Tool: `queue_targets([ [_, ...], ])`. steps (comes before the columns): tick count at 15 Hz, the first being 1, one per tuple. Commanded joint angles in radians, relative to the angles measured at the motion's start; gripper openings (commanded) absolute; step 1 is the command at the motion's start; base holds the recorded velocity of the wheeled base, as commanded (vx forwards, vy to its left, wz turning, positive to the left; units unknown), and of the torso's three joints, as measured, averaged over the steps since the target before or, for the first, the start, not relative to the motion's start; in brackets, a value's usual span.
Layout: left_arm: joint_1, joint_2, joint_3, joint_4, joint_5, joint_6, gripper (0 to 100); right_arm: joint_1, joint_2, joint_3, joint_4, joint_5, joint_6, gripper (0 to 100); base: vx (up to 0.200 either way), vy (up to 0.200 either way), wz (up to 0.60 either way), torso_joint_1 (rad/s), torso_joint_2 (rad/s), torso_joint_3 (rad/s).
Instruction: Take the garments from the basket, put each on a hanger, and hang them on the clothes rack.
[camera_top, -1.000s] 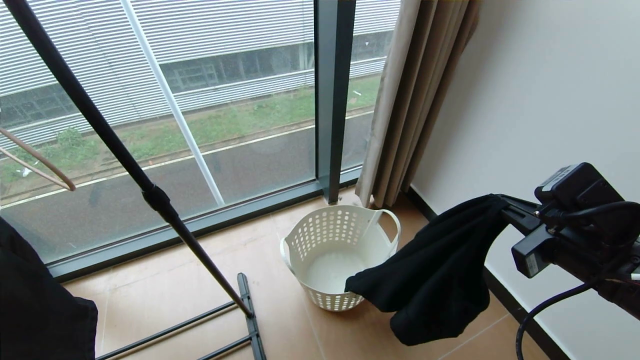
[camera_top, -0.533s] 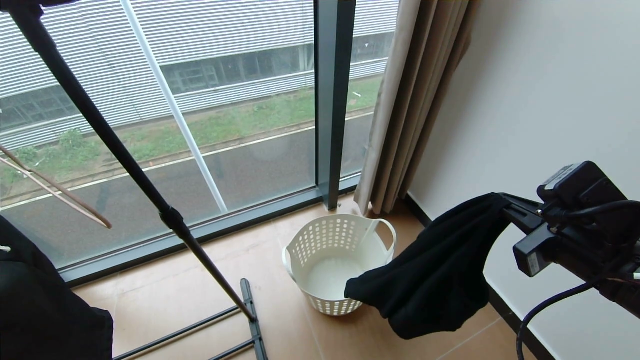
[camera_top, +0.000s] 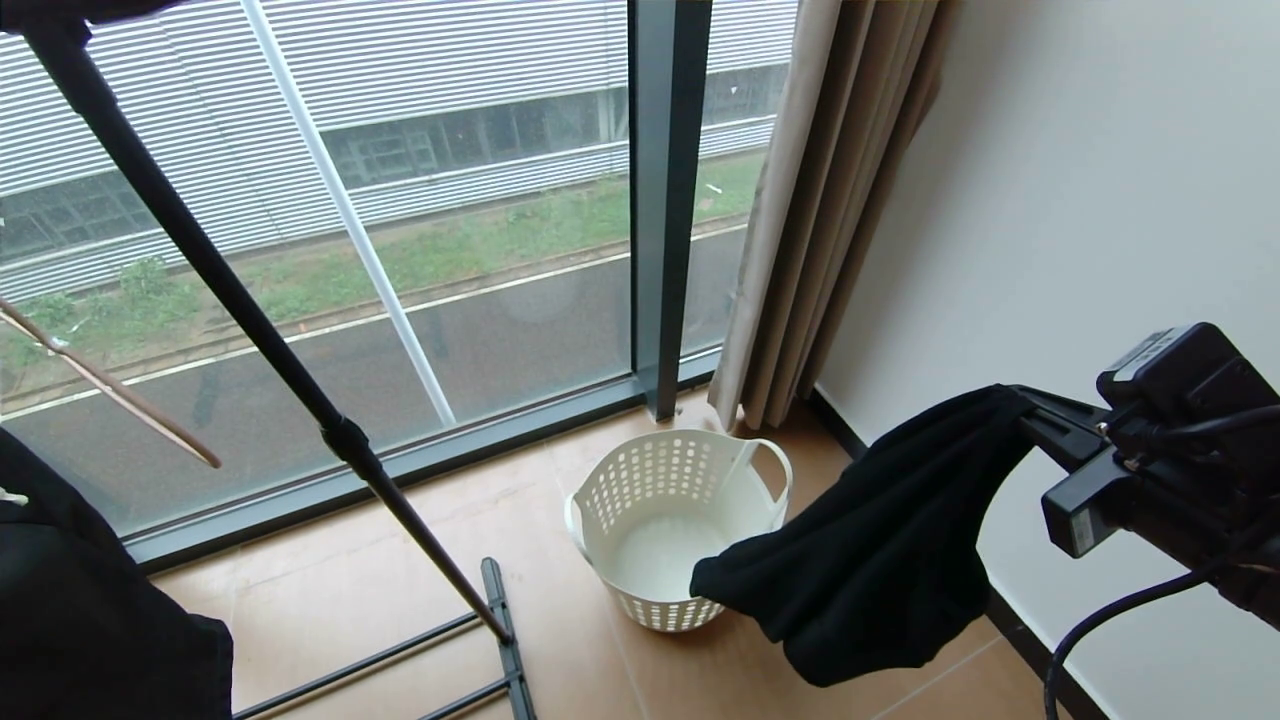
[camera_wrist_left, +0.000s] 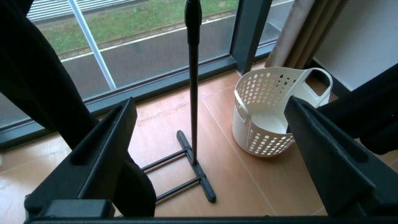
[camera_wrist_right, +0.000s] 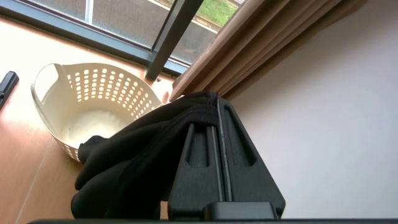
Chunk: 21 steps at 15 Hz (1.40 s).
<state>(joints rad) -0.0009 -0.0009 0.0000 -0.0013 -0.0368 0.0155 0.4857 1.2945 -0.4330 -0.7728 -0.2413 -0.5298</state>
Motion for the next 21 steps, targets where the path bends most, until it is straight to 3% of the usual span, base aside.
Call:
queue_targets([
  [1, -0.001, 0.001, 0.0, 0.0, 0.0, 0.0, 100, 0.001, 0.0, -0.003, 0.0, -0.001, -0.001, 0, 0.0, 0.0, 0.0, 0.0, 0.0, 0.0],
  [5, -0.001, 0.001, 0.0, 0.0, 0.0, 0.0, 100, 0.001, 0.002, -0.003, 0.0, -0.001, -0.001, 0, 0.0, 0.0, 0.0, 0.028, -0.05, 0.106],
  [21, 0.001, 0.001, 0.0, -0.002, 0.005, -0.002, 100, 0.001, 0.005, 0.007, 0.001, -0.001, -0.001, 0, 0.0, 0.0, 0.0, 0.201, -0.46, -0.087],
])
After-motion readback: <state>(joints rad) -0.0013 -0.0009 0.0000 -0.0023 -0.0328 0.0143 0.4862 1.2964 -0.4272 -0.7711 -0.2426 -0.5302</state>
